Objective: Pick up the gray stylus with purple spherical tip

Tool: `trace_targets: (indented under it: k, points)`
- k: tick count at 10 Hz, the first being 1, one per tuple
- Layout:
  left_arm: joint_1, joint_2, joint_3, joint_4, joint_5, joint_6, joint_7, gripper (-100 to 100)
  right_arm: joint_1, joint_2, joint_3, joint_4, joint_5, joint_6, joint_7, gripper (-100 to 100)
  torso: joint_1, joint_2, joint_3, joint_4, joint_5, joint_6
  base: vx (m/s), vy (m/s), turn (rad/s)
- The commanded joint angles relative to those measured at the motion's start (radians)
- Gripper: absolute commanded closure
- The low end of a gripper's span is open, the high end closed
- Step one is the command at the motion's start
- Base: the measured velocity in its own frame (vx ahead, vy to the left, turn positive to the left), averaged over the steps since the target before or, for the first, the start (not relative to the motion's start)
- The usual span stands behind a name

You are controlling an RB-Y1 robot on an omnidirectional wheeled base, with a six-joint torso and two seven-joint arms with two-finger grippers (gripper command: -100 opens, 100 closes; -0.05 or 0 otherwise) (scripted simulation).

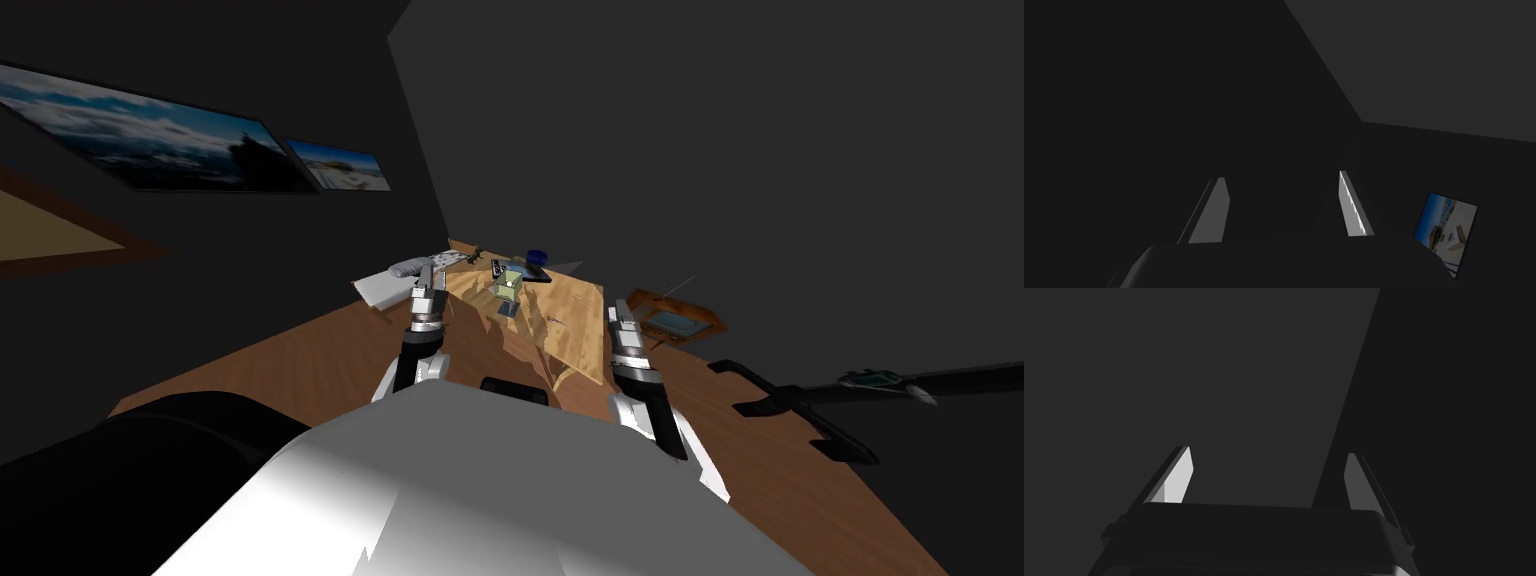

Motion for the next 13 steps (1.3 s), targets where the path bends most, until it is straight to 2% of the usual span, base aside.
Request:
trace_targets:
  k: [1,3,4,5,6,7,9,10,11,12,13]
  points:
    - [0.000,0.000,0.000,0.000,0.000,0.000,0.000,0,-0.007,-0.046,0.011,0.050,0.003,-0.007,0.012,-100,0.000,0.000,0.000,0.000,0.000,0.000,-0.056,0.005,0.171]
    - [0.000,0.000,0.000,0.000,0.000,0.000,0.000,0,-0.012,-0.083,0.023,0.095,0.007,-0.012,0.026,-100,0.000,0.000,0.000,0.000,0.000,-0.001,-0.056,0.003,0.161]
    - [0.000,0.000,0.000,0.000,0.000,0.000,0.000,0,-0.018,-0.122,0.036,0.134,0.013,-0.017,0.039,-100,0.000,-0.001,0.000,0.000,0.000,0.000,-0.044,0.009,0.193]
    - [0.000,0.000,0.000,0.000,0.000,0.000,0.000,0,-0.018,-0.122,0.036,0.140,0.013,-0.017,0.039,-100,0.000,-0.001,-0.001,0.000,0.000,-0.001,-0.032,0.005,0.071]
    - [0.000,0.000,0.000,0.000,0.000,0.000,0.000,0,-0.024,-0.161,0.050,0.183,0.020,-0.022,0.052,-100,0.000,-0.002,-0.001,0.000,0.000,0.000,-0.040,0.011,0.173]
    - [0.000,0.000,0.000,0.000,0.000,0.000,0.000,0,-0.024,-0.161,0.050,0.187,0.020,-0.022,0.052,-100,0.000,-0.002,-0.001,0.000,0.000,0.000,-0.035,0.004,0.080]
    - [0.000,0.000,0.000,0.000,0.000,0.000,0.000,0,-0.036,-0.233,0.080,0.263,0.038,-0.033,0.079,-100,0.000,-0.002,-0.001,0.000,0.000,0.000,-0.047,0.008,0.248]
    - [0.000,0.000,0.000,0.000,0.000,0.000,0.000,0,-0.036,-0.243,0.080,0.284,0.038,-0.033,0.079,-100,0.000,-0.001,-0.001,0.000,0.000,0.000,-0.038,0.006,0.086]
    - [0.000,0.000,0.000,0.000,0.000,0.000,0.000,0,-0.042,-0.284,0.097,0.324,0.050,-0.038,0.093,-100,0.000,-0.001,-0.001,0.000,0.000,0.000,-0.038,0.018,0.147]
    - [0.000,0.000,0.000,0.000,0.000,0.000,0.000,0,-0.042,-0.284,0.097,0.334,0.050,-0.038,0.093,-100,0.000,-0.002,-0.001,0.000,0.000,0.000,-0.027,0.012,0.099]
    - [0.000,0.000,0.000,0.000,0.000,0.000,0.000,0,-0.048,-0.325,0.114,0.368,0.064,-0.043,0.105,-100,0.000,-0.002,-0.001,0.000,0.000,0.000,-0.020,0.013,0.192]
